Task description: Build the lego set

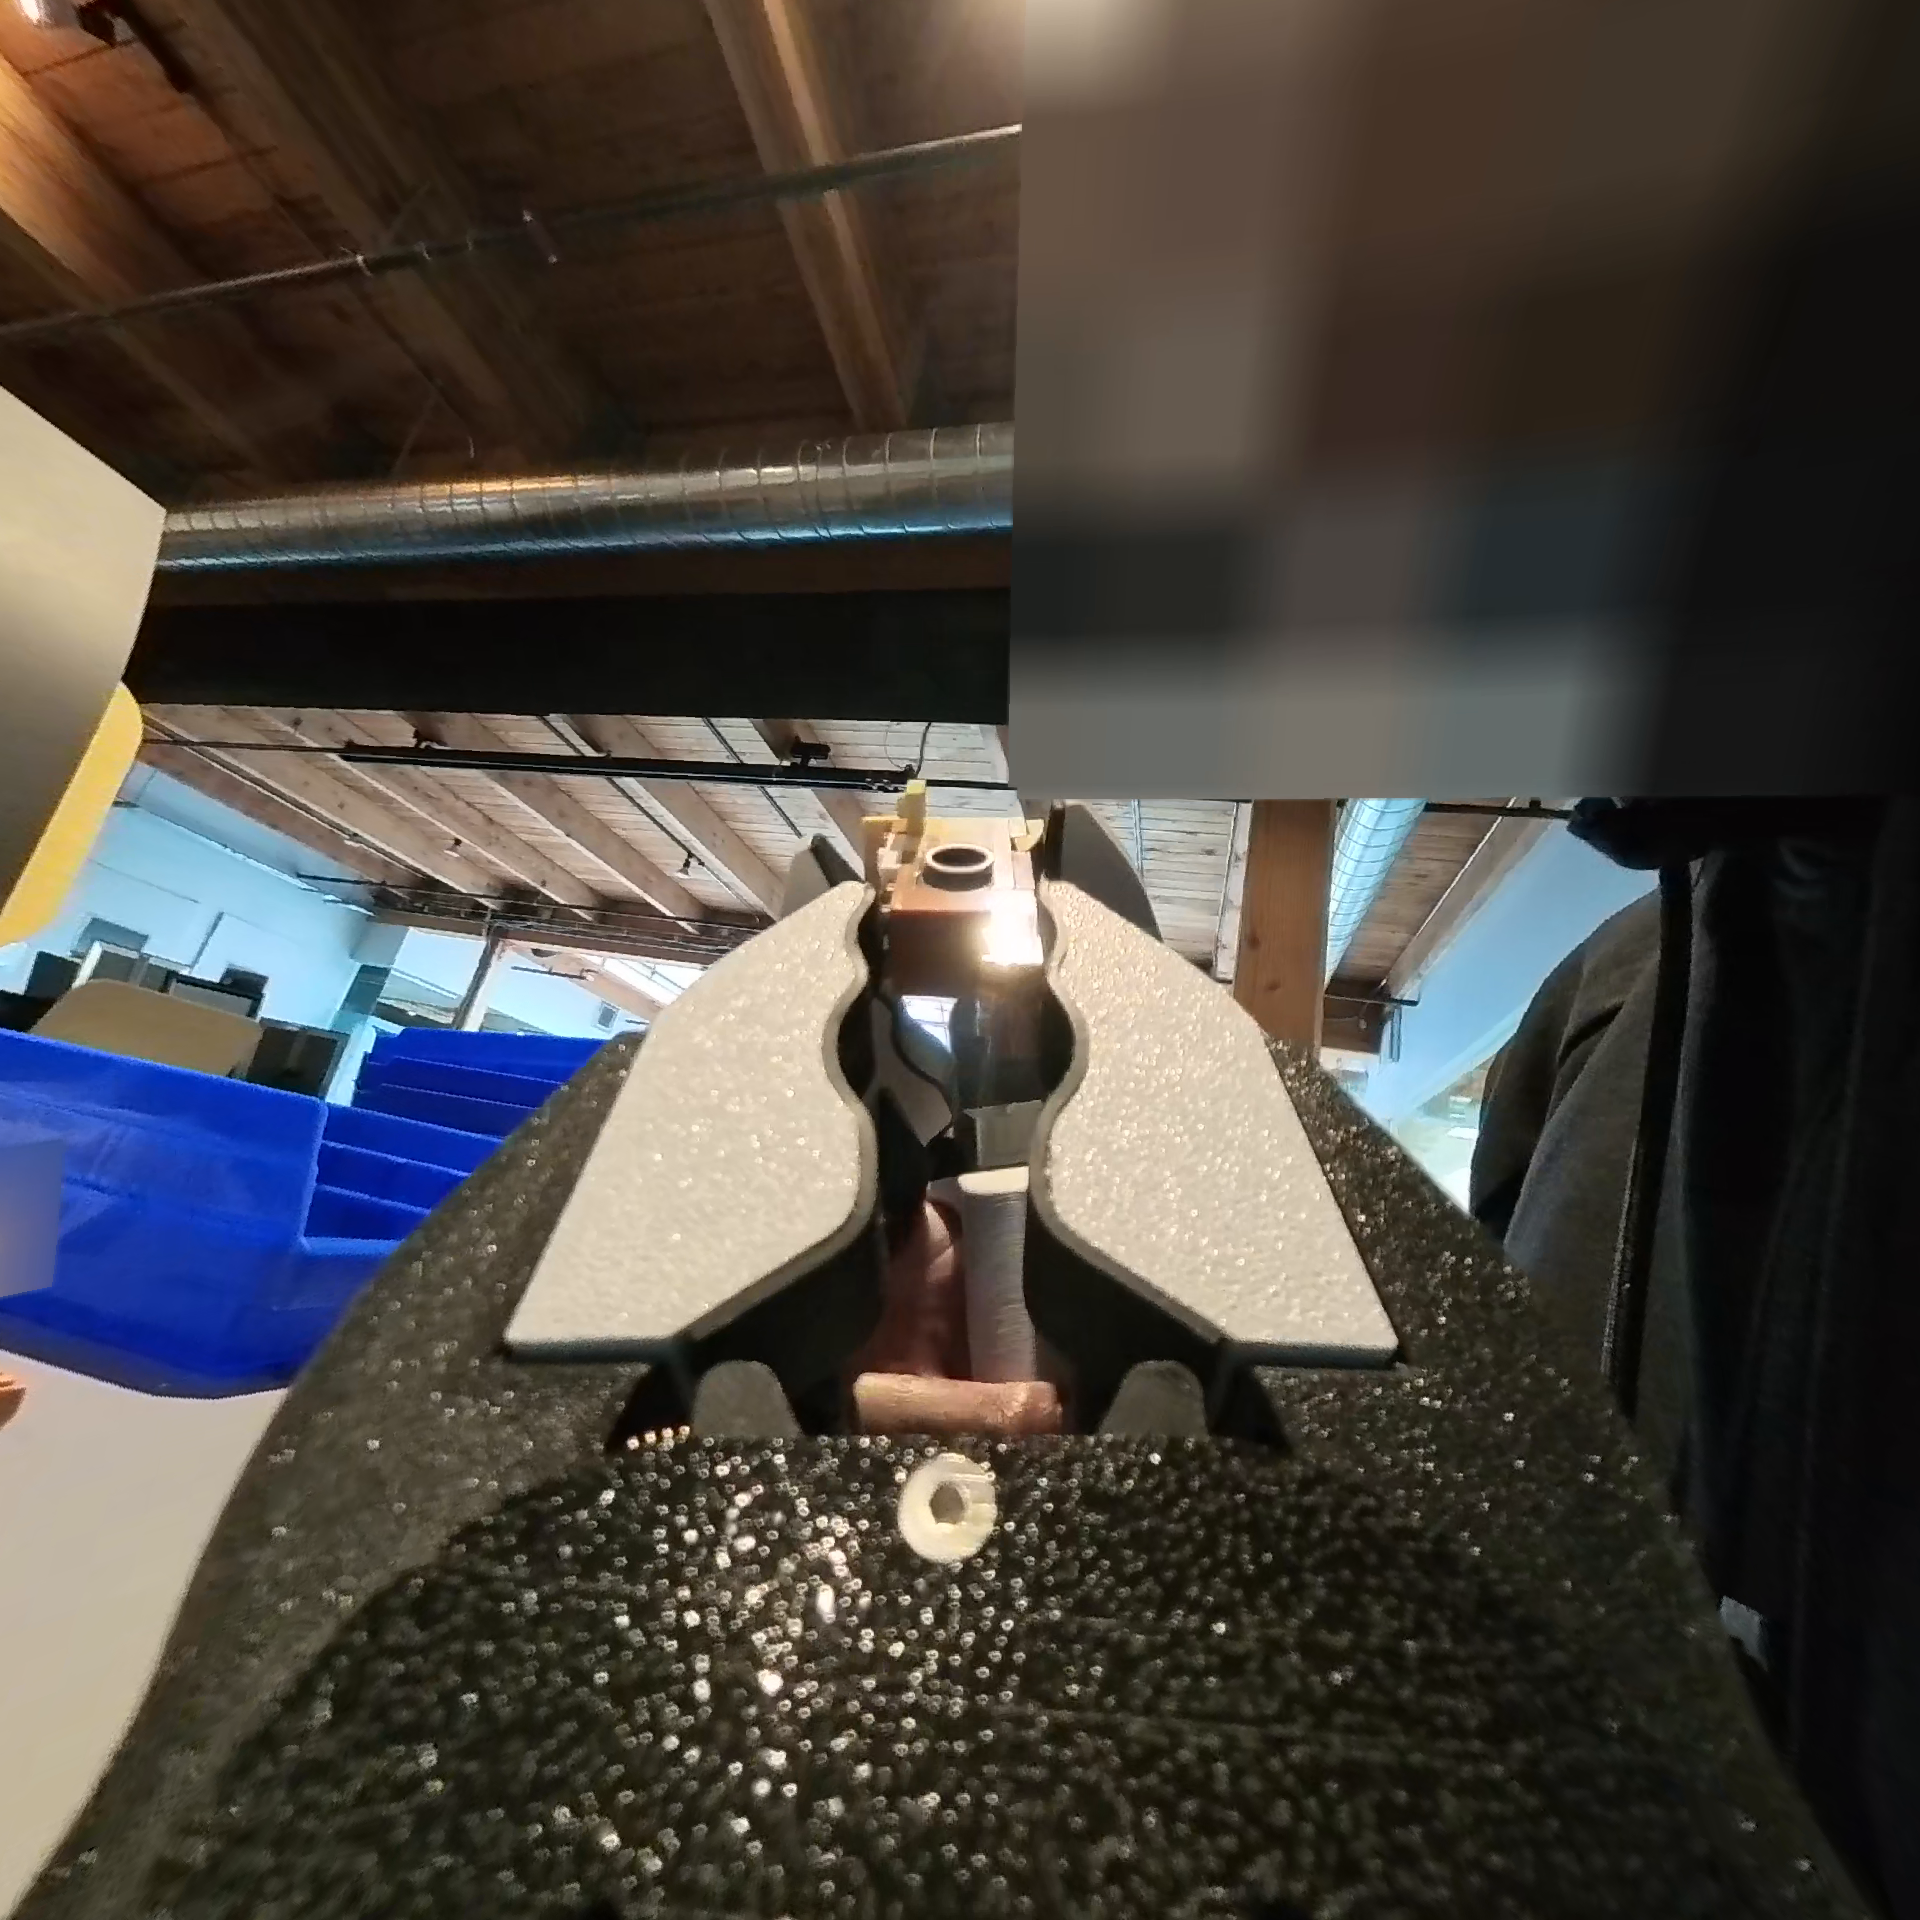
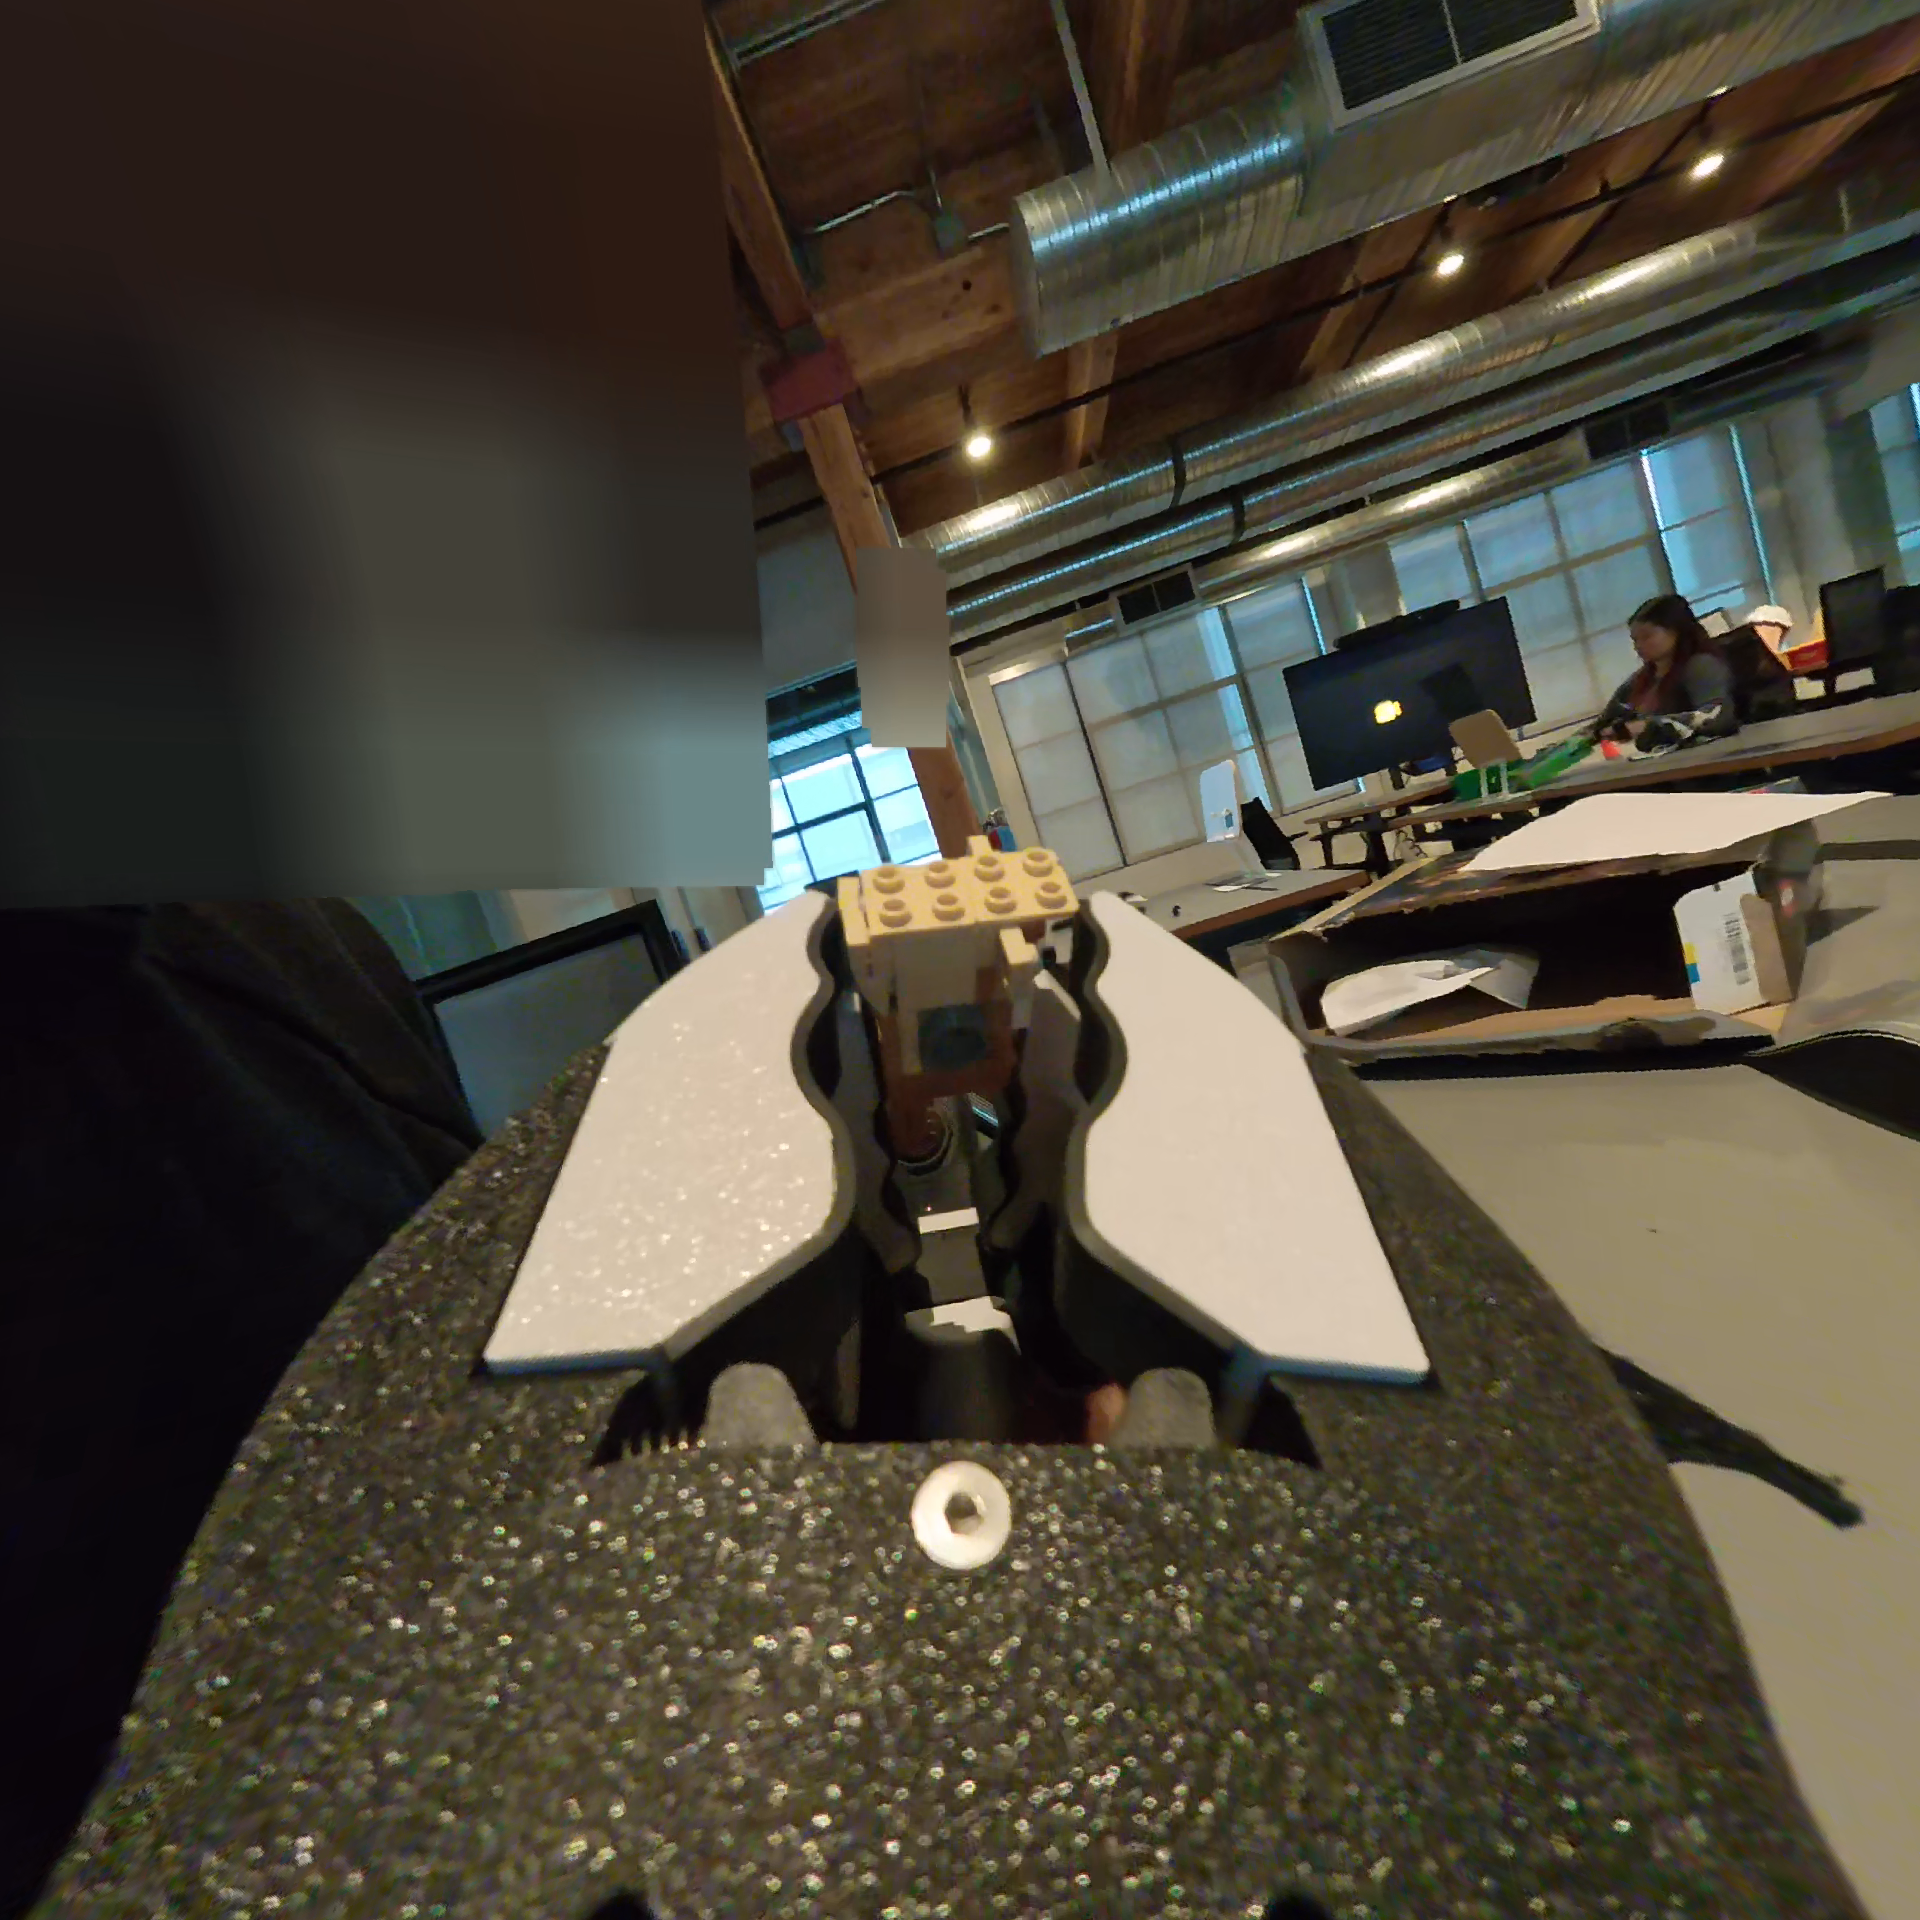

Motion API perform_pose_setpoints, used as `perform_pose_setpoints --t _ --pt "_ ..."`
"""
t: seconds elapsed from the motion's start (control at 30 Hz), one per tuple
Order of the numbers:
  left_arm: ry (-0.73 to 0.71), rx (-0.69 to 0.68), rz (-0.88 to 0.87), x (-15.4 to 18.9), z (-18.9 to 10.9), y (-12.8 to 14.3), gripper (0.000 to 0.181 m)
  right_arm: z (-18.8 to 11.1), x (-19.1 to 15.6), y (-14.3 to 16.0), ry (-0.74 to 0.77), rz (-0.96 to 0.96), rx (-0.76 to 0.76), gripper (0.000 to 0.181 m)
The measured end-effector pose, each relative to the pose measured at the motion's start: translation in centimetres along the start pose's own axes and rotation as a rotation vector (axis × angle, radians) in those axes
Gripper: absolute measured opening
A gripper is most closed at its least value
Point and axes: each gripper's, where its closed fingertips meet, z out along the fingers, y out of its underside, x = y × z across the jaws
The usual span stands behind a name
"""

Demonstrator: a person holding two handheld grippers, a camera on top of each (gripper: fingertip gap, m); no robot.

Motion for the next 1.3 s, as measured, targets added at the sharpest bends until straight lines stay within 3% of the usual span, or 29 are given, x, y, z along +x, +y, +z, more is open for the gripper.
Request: perform_pose_setpoints --t 0.33,0.73,1.3 --pt "0.001 0.017 -0.006 0.4 0.1 -0.2 0.026 0.1 -0.4 -0.1 0.008 -0.017 0.015 0.041" --pt "0.005 0.151 -0.295 -0.7 -0.6 -1.1 0.025 0.5 0.8 0.8 0.160 -0.089 -0.087 0.040" --pt "-0.011 0.184 -0.380 -1.3 -0.9 -0.9 0.026 0.6 1.2 1.4 0.230 -0.117 -0.148 0.038"
